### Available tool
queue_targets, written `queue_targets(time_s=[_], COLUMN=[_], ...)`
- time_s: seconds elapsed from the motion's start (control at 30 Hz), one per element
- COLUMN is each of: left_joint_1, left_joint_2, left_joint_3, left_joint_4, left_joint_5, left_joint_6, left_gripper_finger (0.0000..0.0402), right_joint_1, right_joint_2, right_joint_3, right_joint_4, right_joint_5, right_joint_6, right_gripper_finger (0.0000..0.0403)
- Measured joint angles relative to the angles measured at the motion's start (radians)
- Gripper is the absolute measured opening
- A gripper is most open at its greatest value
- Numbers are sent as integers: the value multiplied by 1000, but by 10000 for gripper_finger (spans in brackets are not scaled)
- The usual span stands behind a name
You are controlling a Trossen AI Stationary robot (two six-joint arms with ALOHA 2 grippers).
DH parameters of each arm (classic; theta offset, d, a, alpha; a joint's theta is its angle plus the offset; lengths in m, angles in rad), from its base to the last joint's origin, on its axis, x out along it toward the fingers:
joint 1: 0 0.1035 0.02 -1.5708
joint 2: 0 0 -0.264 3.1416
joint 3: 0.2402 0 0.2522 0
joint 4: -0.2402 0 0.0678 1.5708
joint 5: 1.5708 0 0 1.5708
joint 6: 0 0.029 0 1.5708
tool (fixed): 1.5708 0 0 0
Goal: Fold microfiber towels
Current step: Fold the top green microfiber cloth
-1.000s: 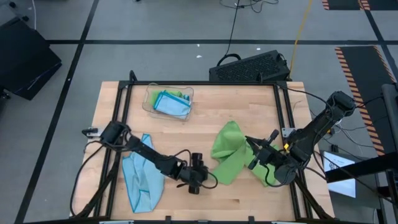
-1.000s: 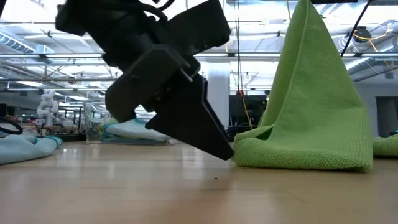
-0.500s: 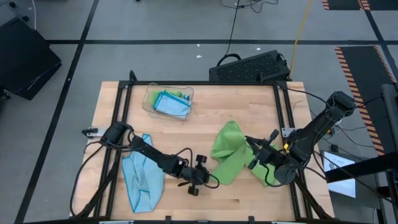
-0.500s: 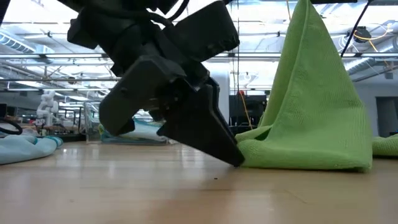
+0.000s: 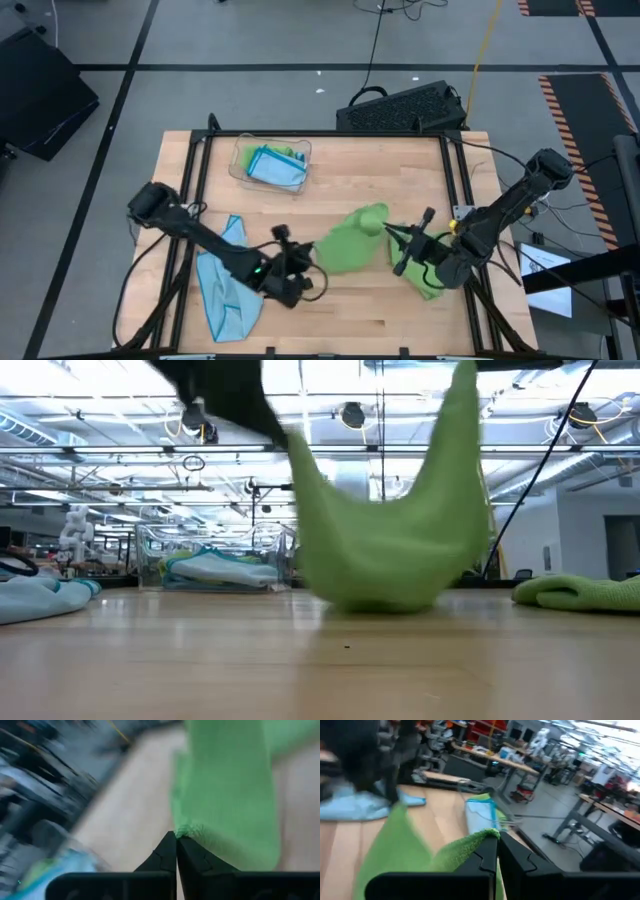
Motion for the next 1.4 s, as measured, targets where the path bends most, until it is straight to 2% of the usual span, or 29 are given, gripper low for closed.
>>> queue_targets(time_s=[0.13,0.2,0.27,0.37,0.47,0.57,0.63,0.73,0.9,1.07,1.13,1.2,1.33,1.4], left_joint_1=[-88,-118,-131,-139,-137,-135,-135,-134,-119,-130,-144,-155,-173,-173], left_joint_2=[-50,-63,-71,-75,-71,-55,-41,-11,54,129,145,154,155,155], left_joint_3=[0,0,0,0,0,0,0,0,0,0,0,0,0,0], left_joint_4=[33,32,33,32,32,33,46,84,165,230,215,207,209,211], left_joint_5=[-265,-273,-174,74,321,451,467,482,548,754,786,774,626,588], left_joint_6=[-30,-17,9,37,46,37,29,18,16,-3,-4,-20,3,16], left_gripper_finger=[5,3,3,9,12,14,21,50,131,194,206,210,211,211], right_joint_1=[-33,-45,-54,-64,-67,-67,-67,-69,-79,-86,-86,-86,-86,-86], right_joint_2=[44,60,66,66,63,60,60,60,60,60,60,60,60,60], right_joint_3=[0,0,0,0,0,0,0,0,0,0,0,0,0,0], right_joint_4=[89,95,94,92,67,33,12,-15,-99,-188,-204,-213,-210,-210], right_joint_5=[-49,-57,-75,-157,-331,-561,-669,-750,-786,-833,-842,-842,-840,-840], right_joint_6=[-80,-94,-98,-107,-111,-69,-38,4,71,125,136,138,138,136], right_gripper_finger=[4,4,4,4,4,4,4,4,4,4,4,4,4,4])
